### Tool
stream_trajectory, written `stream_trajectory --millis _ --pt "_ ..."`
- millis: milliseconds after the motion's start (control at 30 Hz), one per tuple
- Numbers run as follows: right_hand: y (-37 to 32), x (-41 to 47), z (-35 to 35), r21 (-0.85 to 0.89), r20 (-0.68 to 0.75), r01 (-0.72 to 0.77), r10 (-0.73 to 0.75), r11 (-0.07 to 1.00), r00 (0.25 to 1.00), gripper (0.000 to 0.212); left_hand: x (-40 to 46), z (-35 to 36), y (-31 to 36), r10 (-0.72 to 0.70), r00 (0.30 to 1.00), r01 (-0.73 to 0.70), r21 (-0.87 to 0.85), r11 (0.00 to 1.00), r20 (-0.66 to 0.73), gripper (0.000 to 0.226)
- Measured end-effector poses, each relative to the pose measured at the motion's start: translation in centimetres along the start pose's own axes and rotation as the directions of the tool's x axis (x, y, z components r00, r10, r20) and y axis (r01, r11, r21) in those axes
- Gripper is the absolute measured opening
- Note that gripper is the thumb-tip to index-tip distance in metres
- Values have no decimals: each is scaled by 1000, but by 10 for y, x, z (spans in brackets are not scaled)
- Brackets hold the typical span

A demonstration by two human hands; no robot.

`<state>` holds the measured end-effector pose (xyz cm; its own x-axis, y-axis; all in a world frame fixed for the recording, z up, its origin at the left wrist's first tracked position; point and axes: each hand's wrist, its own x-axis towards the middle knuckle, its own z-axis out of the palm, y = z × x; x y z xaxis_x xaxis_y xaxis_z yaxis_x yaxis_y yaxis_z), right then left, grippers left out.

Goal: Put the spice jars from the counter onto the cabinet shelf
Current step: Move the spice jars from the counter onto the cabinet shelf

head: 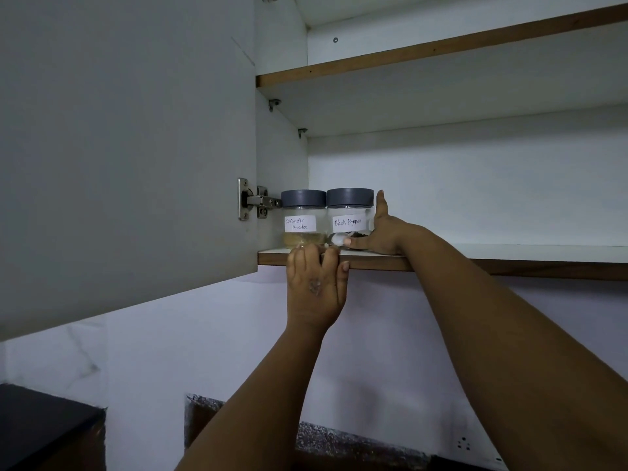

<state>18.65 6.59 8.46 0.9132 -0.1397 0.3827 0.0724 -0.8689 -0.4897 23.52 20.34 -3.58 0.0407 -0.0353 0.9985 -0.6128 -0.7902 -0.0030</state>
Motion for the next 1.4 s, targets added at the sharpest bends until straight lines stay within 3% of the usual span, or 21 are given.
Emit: stream_trajectory --millis 433,767,833,933,1067,1133,1267,1333,1400 --pt "-1 -1 0 -31 24 -41 41 999 999 129 1 -3 0 11 1000 -11 16 1000 14 35" --pt "-10 -22 -1 -30 29 -92 93 995 995 124 5 -17 -4 26 997 -21 -69 997 75 33" --pt "-11 -31 1 -59 -9 -123 122 991 992 110 6 -20 -4 22 995 -14 -81 997 97 34" --pt "-8 -48 7 -294 -85 -145 125 945 988 83 8 -26 -3 14 990 -1 -91 996 141 39" --pt "-1 -78 6 -477 -185 -128 42 869 982 69 10 -41 0 13 968 8 -85 996 250 39" --pt "8 -96 14 -532 -327 -138 -52 835 944 64 6 -49 7 6 949 14 -63 998 314 42" --pt "32 -138 55 -549 -558 -76 -297 832 775 52 -13 -65 42 -107 923 175 -156 972 371 54" --pt "45 -158 77 -471 -599 -40 -286 881 748 58 -36 -73 64 -89 927 196 -266 944 365 54" --pt "62 -177 96 -405 -617 -47 -235 913 751 60 -68 -79 81 11 929 124 -339 932 369 53"
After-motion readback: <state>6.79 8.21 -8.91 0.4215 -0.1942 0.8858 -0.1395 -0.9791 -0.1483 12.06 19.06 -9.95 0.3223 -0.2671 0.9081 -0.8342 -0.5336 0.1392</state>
